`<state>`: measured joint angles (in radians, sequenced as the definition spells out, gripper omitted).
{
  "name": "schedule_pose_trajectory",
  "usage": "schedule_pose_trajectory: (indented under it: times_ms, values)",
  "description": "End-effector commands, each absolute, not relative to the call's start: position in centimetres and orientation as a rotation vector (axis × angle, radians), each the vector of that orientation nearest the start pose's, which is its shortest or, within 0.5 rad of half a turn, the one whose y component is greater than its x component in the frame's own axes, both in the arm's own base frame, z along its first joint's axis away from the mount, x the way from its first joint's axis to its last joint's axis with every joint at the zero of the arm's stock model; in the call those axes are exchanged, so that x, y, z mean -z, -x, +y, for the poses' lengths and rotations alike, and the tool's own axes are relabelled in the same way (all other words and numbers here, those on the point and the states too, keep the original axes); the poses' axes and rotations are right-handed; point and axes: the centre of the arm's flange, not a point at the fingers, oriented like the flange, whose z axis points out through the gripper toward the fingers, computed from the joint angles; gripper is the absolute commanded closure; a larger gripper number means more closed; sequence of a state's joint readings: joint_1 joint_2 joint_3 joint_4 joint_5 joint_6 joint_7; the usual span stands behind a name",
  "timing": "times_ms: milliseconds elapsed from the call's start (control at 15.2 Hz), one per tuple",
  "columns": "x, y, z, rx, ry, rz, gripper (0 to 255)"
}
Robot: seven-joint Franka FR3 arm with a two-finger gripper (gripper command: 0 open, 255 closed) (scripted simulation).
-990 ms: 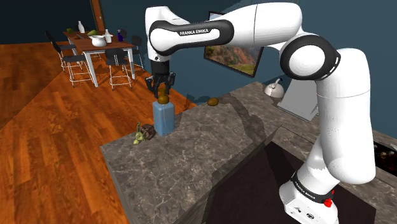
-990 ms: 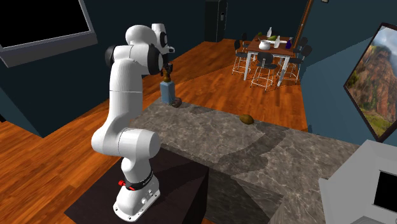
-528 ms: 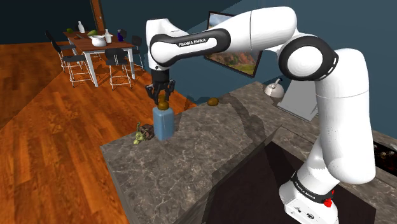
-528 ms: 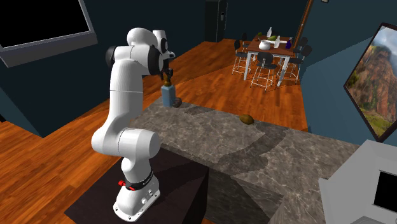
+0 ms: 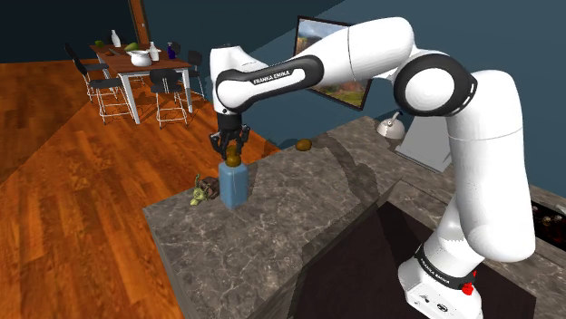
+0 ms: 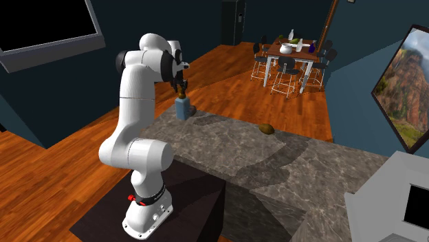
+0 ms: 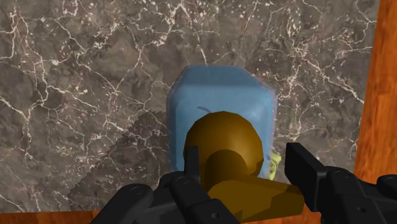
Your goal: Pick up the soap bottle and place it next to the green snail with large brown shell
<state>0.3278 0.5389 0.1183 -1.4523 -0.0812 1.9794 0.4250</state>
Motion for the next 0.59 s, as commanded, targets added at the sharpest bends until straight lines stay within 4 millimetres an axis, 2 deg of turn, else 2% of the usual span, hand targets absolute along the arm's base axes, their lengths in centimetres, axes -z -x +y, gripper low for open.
schedule_pose_trajectory:
  times_ms: [0, 528]
  values:
    - [-36.5, -64.4, 28.6, 0.000, 3.156, -0.059, 255]
    - [-32.2, -64.4, 28.6, 0.000, 3.156, -0.059, 255]
